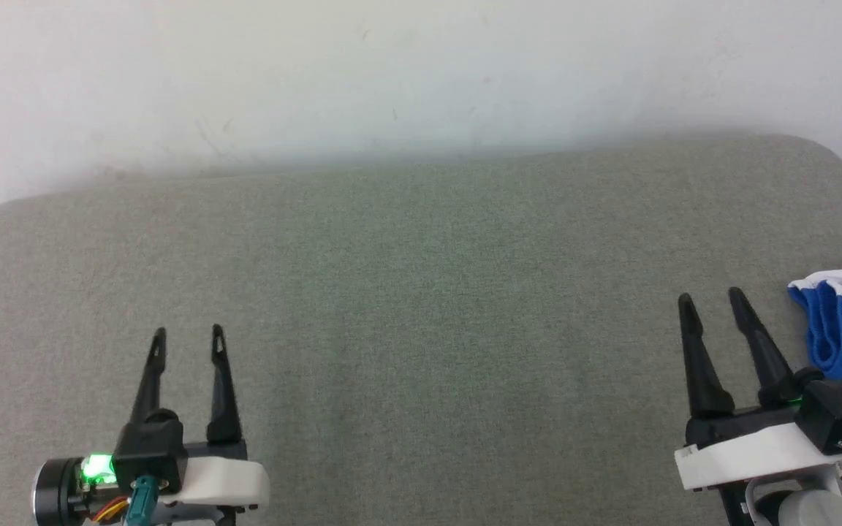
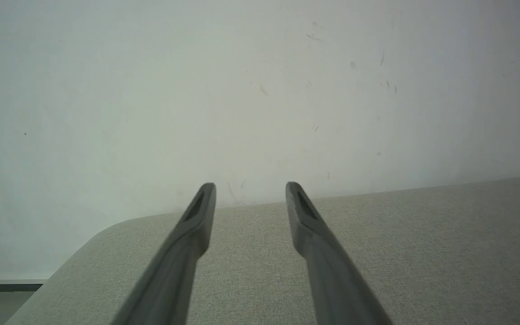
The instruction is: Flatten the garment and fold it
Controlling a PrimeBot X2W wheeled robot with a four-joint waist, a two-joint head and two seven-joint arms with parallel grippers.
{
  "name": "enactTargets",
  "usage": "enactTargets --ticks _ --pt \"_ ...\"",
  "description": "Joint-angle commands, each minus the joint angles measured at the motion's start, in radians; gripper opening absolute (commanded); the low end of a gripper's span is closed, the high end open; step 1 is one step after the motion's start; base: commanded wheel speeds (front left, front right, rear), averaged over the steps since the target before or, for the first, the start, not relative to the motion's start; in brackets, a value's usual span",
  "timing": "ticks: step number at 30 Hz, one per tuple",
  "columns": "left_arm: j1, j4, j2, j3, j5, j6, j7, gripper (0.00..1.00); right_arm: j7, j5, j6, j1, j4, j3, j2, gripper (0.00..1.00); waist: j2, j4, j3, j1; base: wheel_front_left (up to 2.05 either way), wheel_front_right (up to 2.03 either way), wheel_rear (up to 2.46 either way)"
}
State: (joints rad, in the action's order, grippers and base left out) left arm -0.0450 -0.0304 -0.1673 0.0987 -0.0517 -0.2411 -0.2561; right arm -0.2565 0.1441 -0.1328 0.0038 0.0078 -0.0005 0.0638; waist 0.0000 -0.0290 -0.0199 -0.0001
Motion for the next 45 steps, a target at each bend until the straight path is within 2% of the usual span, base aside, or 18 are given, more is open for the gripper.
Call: enactTargets --ticks 1,45 --pt "0.001 0.0 0.0 0.001 0.0 0.0 0.0 0.0 0.001 0.0 0.0 0.0 0.001 0.0 0.0 0.0 0.0 0.0 0.0 0.0001 0.0 0.0 0.0" --pt "0.016 0.01 0.04 -0.033 0.018 0.082 0.088 0.0 0.088 -0.049 0.001 -0.001 -0.002 0.001 -0.004 0.0 0.0 0.01 0.007 0.0001 0.0 0.0 0.0"
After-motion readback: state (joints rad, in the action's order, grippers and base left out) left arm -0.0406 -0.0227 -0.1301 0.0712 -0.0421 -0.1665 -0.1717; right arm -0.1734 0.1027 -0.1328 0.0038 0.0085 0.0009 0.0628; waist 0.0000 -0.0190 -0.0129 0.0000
